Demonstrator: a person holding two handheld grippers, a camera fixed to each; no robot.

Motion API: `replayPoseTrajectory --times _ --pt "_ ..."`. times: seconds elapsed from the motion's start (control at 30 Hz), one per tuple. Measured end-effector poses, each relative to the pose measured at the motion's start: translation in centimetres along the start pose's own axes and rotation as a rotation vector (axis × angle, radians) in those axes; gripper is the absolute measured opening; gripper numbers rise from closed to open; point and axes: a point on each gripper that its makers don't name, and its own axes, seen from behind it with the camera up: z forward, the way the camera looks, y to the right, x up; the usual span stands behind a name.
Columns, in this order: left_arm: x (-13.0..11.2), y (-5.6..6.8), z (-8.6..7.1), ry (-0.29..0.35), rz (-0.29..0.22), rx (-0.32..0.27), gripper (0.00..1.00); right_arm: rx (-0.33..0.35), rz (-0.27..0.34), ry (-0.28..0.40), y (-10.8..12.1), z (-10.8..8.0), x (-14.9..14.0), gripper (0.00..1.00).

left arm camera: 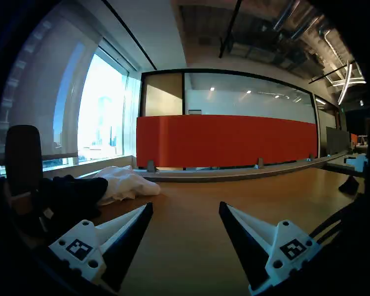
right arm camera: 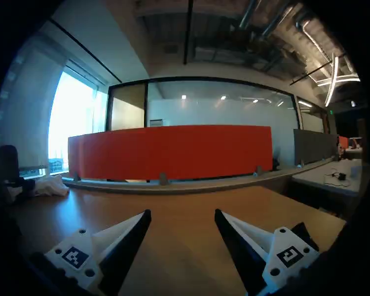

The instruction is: Fold towel

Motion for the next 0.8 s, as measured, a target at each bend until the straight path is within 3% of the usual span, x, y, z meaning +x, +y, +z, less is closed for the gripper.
replayPoseTrajectory --times 0.3,0.8 --pt "0.0 0.0 0.0 0.000 0.000 0.000 0.99 0.006 0.013 -0.016 -0.1 0.2 -1.4 1.00" --pt "0.0 0.0 0.0 0.000 0.000 0.000 0.99 0.023 -0.041 -0.007 -1.4 -0.2 -1.5 1.00"
